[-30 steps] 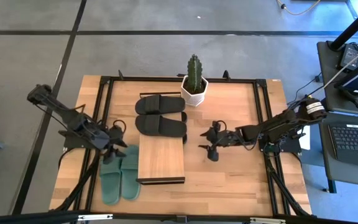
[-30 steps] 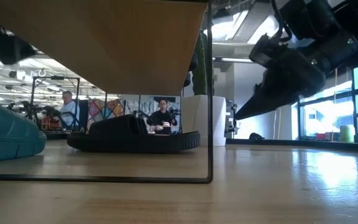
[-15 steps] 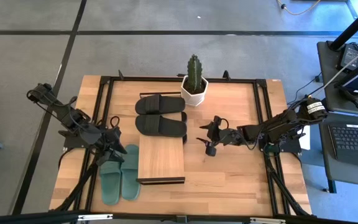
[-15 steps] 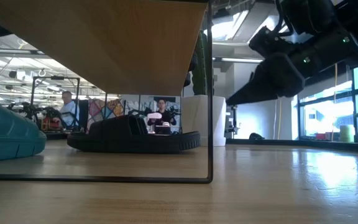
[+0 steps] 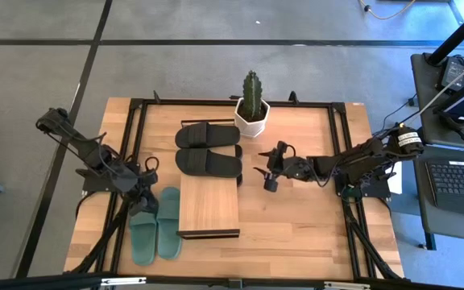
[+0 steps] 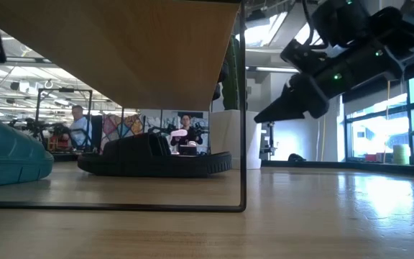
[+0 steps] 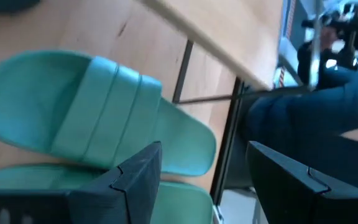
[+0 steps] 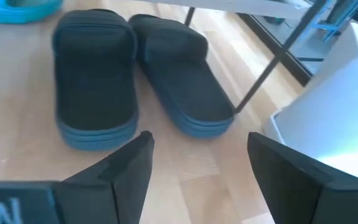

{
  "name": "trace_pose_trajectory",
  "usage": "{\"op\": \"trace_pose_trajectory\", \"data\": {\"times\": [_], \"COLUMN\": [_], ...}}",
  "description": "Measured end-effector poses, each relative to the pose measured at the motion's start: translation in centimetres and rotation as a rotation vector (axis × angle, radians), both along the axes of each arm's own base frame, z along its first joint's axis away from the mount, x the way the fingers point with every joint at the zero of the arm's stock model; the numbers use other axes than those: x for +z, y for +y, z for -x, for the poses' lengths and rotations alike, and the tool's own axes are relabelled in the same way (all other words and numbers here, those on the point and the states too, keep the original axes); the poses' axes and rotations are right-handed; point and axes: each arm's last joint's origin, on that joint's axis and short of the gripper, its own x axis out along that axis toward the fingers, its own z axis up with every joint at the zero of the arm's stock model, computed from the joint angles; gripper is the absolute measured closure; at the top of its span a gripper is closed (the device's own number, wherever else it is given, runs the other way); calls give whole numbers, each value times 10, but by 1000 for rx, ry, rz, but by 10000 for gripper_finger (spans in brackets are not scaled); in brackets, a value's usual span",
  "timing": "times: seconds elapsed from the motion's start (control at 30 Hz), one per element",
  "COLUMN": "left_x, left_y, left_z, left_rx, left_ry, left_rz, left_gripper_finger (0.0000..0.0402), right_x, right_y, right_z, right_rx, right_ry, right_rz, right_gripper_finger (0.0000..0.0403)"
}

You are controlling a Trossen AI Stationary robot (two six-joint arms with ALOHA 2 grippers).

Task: Pick and place slides into the shelf
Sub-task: Put the green slides under the shelf

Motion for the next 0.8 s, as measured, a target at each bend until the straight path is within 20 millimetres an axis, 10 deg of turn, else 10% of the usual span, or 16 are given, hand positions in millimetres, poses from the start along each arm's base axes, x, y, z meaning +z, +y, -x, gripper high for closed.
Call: {"op": "trace_pose_trajectory", "data": {"times": [0.8], "left_x": [-33], "left_y": [-65], "left_z": [-36], "left_rx": [-109], "left_ry": [88], "left_rz": [-118], "left_gripper_finger": [177], "right_x": [0], "right_y": [-21], "right_z": [0], "right_rx": [-77], "right_ry": [3], "right_rz": [3], "right_gripper_finger": [144]}}
